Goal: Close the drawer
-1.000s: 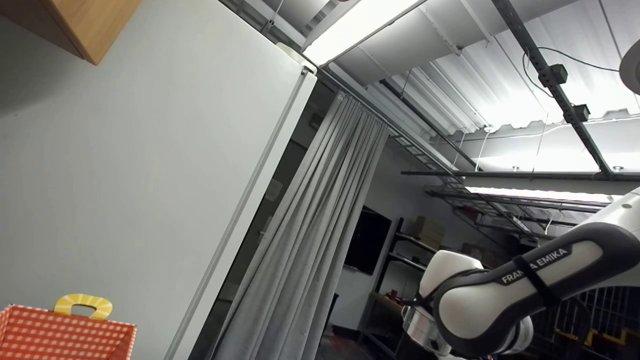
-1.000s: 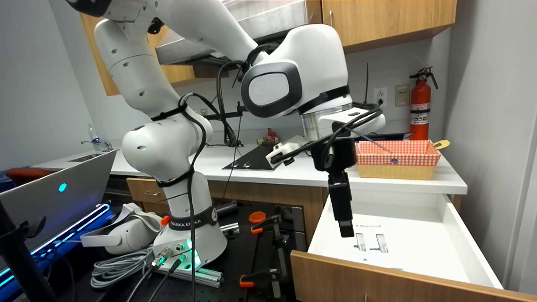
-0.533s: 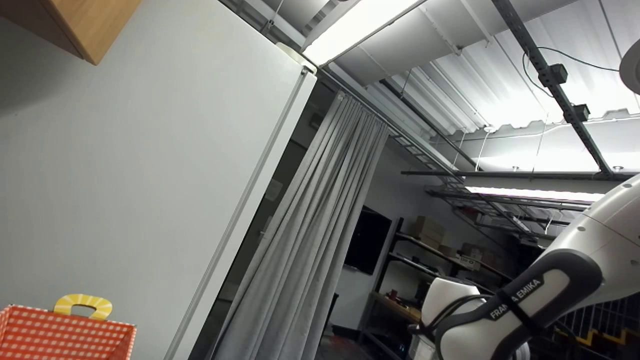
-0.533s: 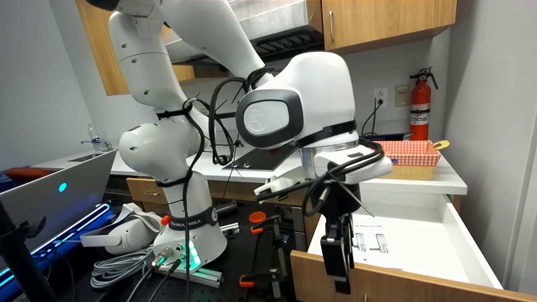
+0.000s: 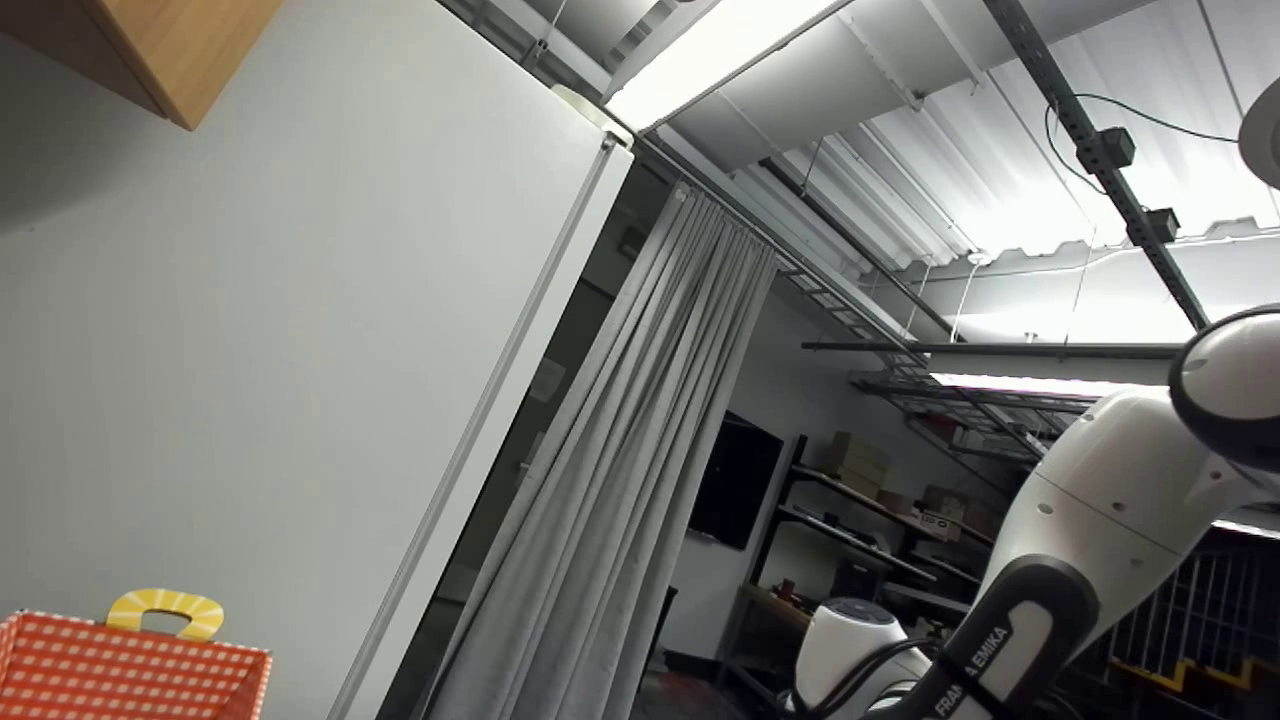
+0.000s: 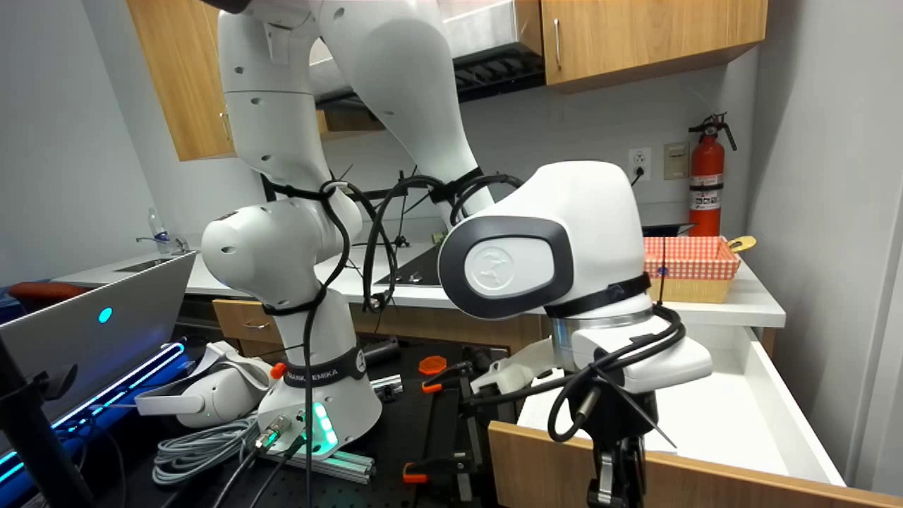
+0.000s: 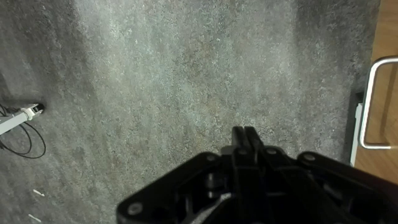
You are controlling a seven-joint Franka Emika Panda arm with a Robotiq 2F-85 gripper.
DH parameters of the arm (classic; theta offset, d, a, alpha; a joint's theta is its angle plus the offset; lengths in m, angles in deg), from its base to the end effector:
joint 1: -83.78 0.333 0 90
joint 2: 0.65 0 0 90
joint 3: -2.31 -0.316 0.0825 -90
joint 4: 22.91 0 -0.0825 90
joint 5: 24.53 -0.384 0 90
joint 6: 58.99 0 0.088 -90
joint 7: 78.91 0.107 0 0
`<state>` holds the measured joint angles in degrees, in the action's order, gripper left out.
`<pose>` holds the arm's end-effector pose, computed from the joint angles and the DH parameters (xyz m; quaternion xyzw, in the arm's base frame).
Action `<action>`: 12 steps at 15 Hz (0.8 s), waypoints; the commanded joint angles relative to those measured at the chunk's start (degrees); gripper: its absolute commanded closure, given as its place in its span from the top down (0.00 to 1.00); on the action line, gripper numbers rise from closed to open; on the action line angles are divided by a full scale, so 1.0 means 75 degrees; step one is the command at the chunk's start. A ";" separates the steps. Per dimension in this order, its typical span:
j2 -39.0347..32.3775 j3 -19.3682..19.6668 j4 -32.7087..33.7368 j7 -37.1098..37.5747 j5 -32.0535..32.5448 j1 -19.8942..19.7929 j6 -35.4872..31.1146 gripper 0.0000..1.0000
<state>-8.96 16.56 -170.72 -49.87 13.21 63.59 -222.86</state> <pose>0.3882 -0.2291 0.2181 0.9616 -0.2350 0.0547 0.1307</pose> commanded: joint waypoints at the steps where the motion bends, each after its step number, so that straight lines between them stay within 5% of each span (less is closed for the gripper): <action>1: -0.1311 0.0691 0.0771 0.0970 -0.0005 0.0921 -0.0700 0.00; 5: -0.2398 0.0858 0.1137 0.0739 -0.1522 0.1713 -0.1533 0.00; 12: -0.3298 0.0046 0.1805 -0.0769 -0.4609 0.2186 -0.1953 0.00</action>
<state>-31.08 18.55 -160.18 -51.07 -15.06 79.27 -236.12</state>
